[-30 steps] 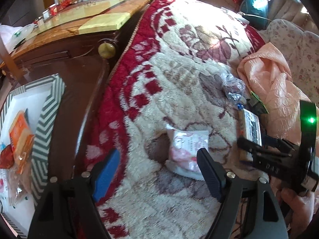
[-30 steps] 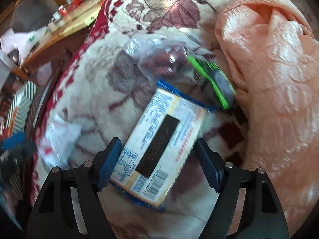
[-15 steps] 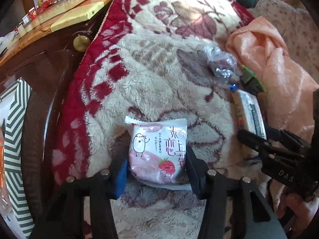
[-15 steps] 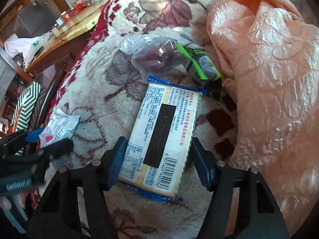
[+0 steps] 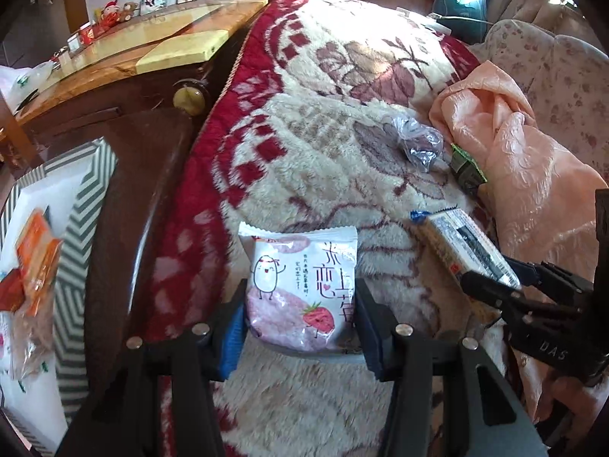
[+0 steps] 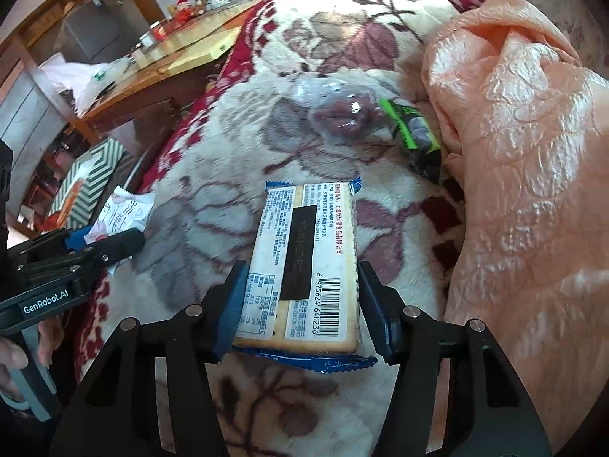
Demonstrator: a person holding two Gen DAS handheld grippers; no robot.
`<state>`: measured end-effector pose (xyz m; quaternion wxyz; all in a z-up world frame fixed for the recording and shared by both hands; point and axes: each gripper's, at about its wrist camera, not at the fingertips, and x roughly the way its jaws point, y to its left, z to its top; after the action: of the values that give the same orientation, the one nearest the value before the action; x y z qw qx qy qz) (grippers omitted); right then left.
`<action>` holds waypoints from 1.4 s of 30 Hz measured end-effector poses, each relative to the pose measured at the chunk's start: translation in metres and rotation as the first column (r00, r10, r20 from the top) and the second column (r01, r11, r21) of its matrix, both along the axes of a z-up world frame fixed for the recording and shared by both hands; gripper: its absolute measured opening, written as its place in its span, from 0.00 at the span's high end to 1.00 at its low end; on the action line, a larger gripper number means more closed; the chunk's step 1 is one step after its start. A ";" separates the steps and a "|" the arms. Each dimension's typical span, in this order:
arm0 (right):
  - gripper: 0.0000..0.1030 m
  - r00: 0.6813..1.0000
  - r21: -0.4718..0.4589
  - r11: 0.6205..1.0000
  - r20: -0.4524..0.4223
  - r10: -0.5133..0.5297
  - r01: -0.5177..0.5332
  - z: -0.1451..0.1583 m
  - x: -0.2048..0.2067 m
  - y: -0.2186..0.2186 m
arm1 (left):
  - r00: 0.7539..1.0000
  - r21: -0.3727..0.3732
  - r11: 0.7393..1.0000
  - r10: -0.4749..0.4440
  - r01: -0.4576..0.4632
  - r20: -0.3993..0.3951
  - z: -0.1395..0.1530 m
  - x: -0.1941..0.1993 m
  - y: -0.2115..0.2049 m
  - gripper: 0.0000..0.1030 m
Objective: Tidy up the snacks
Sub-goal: 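Grasp the white cracker pack with the right gripper while the left grasps the pink strawberry pack, then carry the white cracker pack with the right gripper to the box while the left carries the pink pack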
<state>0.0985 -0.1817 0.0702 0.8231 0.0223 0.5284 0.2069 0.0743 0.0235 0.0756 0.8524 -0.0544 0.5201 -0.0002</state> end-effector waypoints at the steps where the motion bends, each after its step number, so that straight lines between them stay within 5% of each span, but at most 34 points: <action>1: 0.45 1.000 -0.007 1.000 -0.001 0.007 -0.007 0.000 -0.002 0.002 | 1.000 -0.002 1.000 0.001 -0.001 -0.006 -0.001 -0.002 0.001 0.48; 13: 0.42 0.998 -0.117 0.993 -0.068 0.002 -0.010 -0.014 0.023 0.023 | 0.999 0.023 1.000 -0.003 0.004 -0.047 -0.017 0.006 -0.009 0.48; 19: 0.47 0.996 -0.095 0.994 -0.067 0.052 -0.058 -0.022 0.017 0.022 | 1.000 0.024 1.000 -0.007 0.008 -0.025 -0.017 0.000 -0.008 0.48; 31: 0.47 0.996 -0.006 0.996 0.015 0.093 -0.093 0.023 -0.015 0.037 | 0.993 0.073 0.994 0.075 -0.082 0.096 0.033 -0.036 0.026 0.48; 42: 0.47 0.977 0.018 0.979 0.061 0.203 -0.205 0.047 -0.037 0.100 | 0.970 0.098 0.973 0.195 -0.210 0.147 0.051 -0.075 0.080 0.48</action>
<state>0.0616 -0.0822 0.1173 0.8124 -0.0281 0.5010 0.2972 -0.0008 0.1040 0.1264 0.8832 -0.0590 0.4514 0.1126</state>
